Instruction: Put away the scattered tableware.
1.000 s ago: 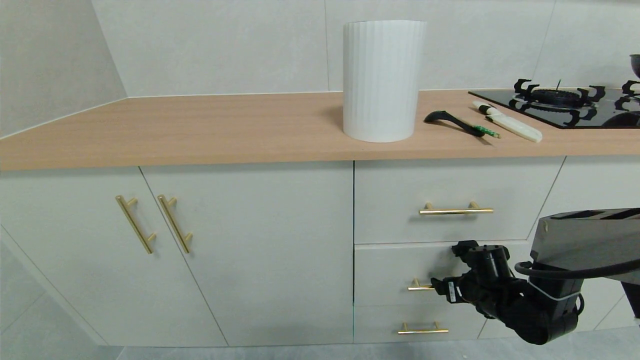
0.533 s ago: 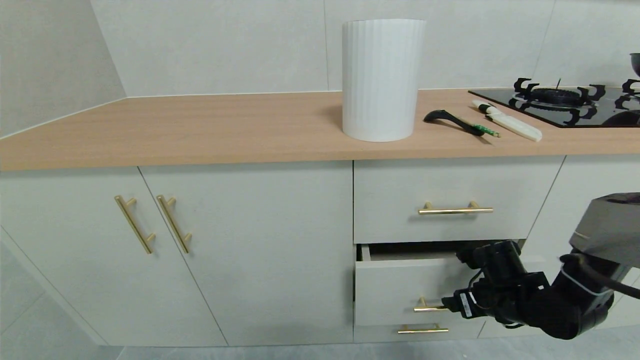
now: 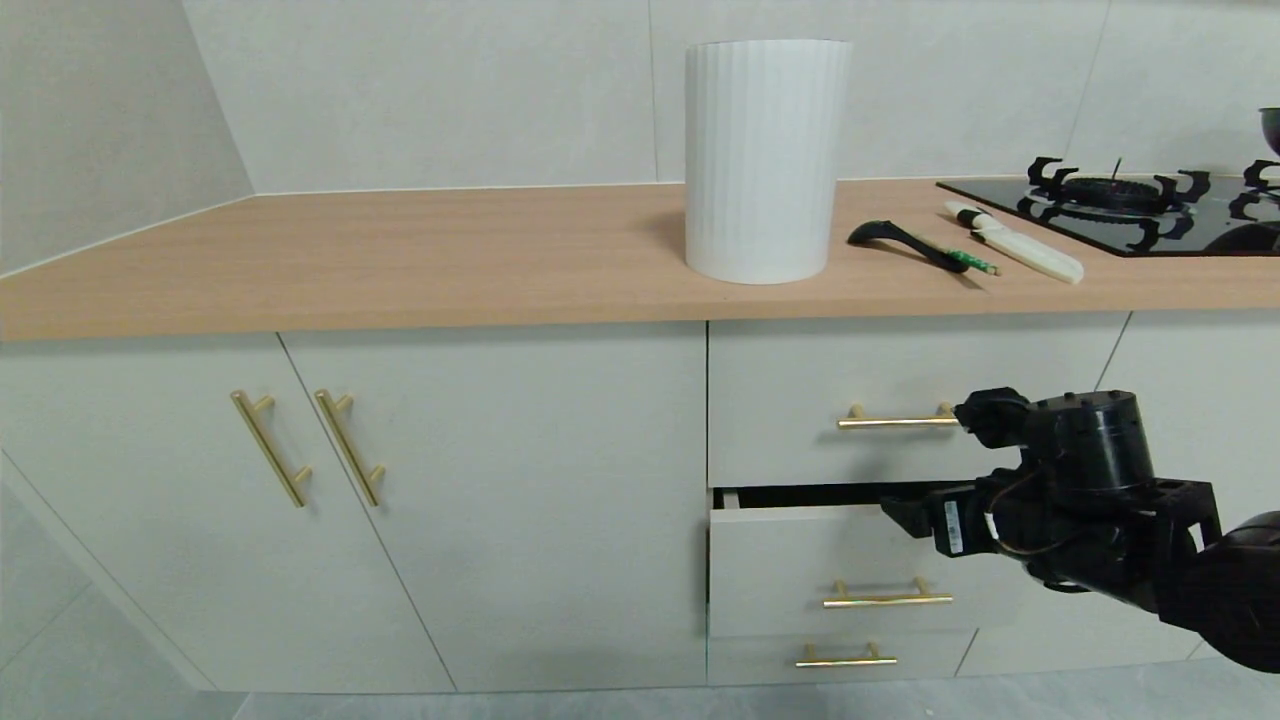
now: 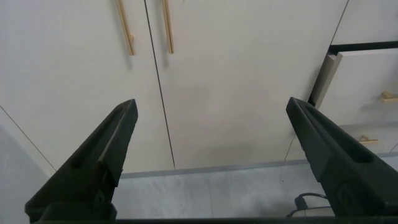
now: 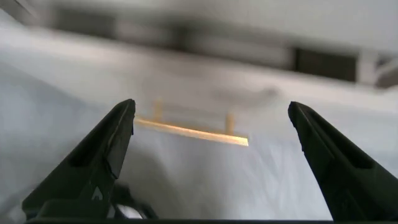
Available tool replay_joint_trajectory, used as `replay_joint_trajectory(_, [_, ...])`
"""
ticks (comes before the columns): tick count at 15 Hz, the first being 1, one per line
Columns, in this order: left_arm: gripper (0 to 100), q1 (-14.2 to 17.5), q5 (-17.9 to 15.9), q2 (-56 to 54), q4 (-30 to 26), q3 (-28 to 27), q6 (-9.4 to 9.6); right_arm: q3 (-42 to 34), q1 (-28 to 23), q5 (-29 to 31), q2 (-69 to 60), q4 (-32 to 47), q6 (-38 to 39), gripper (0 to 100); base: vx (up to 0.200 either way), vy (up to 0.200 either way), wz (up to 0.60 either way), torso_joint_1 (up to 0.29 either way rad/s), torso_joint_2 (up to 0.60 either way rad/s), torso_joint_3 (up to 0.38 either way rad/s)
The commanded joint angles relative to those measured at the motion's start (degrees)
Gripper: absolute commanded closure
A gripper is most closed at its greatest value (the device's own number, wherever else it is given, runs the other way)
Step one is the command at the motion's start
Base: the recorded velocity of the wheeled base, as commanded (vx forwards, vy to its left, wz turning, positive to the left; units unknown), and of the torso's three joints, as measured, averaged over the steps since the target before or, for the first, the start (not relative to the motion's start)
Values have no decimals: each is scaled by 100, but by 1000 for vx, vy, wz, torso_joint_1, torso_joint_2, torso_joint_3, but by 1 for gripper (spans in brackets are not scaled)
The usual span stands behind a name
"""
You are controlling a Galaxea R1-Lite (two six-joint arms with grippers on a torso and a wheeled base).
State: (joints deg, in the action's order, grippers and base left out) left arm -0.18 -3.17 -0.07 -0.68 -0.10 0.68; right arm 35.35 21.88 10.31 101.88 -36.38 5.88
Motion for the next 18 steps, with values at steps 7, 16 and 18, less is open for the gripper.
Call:
replay_joint_trajectory(7, [0, 1, 1, 7, -2, 1, 2, -2, -9, 401, 1326, -1328, 116, 0, 0, 0, 0, 0, 0, 0])
replay_joint_trajectory(16, [0, 1, 1, 7, -2, 1, 2, 341, -26, 814, 2082, -2154, 344, 0, 0, 0, 0, 0, 0, 0])
replay_joint_trajectory(18, [0, 1, 1, 7, 7, 1, 2, 323, -35, 823, 2091, -2119, 344, 0, 0, 0, 0, 0, 0, 0])
